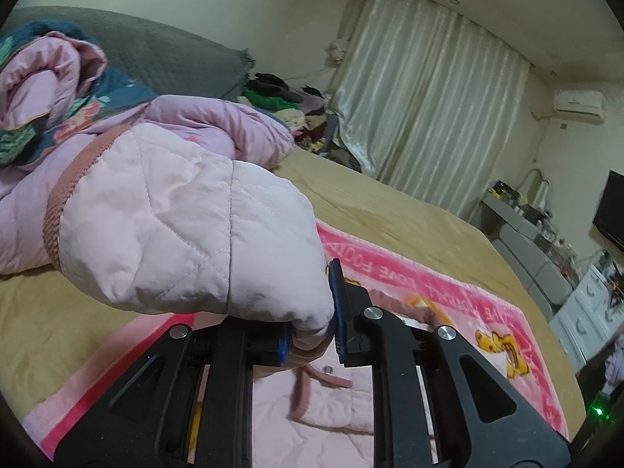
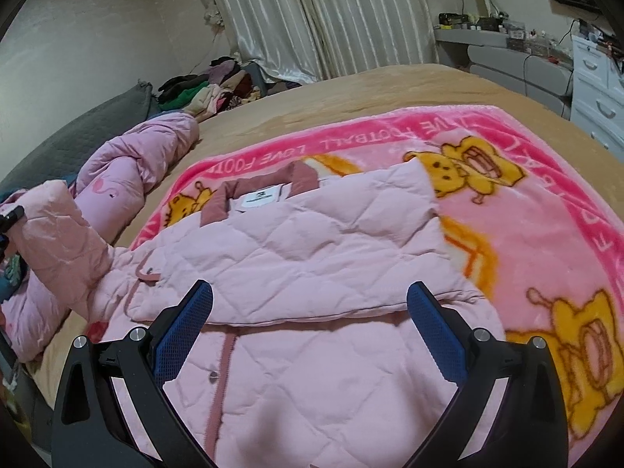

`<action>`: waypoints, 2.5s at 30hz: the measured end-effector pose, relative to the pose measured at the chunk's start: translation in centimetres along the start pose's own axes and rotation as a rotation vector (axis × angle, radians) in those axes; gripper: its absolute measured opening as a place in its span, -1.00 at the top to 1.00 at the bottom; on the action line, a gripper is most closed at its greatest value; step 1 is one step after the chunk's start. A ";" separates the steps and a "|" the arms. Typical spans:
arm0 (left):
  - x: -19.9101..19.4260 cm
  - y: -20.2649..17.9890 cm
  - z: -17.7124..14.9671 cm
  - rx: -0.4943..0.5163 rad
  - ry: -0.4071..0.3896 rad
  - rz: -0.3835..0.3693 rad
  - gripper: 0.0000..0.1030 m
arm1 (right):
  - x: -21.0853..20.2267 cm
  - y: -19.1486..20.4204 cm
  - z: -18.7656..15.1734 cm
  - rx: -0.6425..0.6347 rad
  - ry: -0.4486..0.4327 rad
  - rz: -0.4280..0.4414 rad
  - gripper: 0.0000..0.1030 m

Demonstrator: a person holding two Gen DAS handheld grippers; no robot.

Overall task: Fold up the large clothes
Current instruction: 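Lift the sleeve with the left tool toward the jacket body, then lay the sleeve across the jacket front and open the left tool, then move the right tool to the folded sleeve's ribbed cuff and grasp it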

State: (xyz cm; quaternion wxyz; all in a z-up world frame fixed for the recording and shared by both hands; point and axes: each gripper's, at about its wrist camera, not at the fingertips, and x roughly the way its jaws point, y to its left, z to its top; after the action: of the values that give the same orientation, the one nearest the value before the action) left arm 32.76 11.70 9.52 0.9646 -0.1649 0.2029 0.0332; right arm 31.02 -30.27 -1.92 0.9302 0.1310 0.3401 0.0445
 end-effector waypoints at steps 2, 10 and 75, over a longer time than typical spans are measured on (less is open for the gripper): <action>0.4 -0.6 -0.2 0.012 0.008 -0.025 0.81 | -0.1 -0.5 -0.1 0.002 -0.002 -0.005 -0.92; 1.8 -4.4 -2.3 0.097 0.044 -0.138 0.81 | -0.5 -2.5 -0.2 0.036 -0.010 -0.023 -0.92; 5.6 -12.5 -20.8 0.468 0.581 -0.363 -0.82 | 0.7 -3.9 -0.5 0.170 0.085 0.081 -0.92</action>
State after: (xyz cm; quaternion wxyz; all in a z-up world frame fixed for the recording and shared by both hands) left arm 31.65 -6.96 -6.87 0.8689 0.0234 0.4363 -0.2324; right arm 31.25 -33.76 -3.77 0.8978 0.2211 0.3764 0.0586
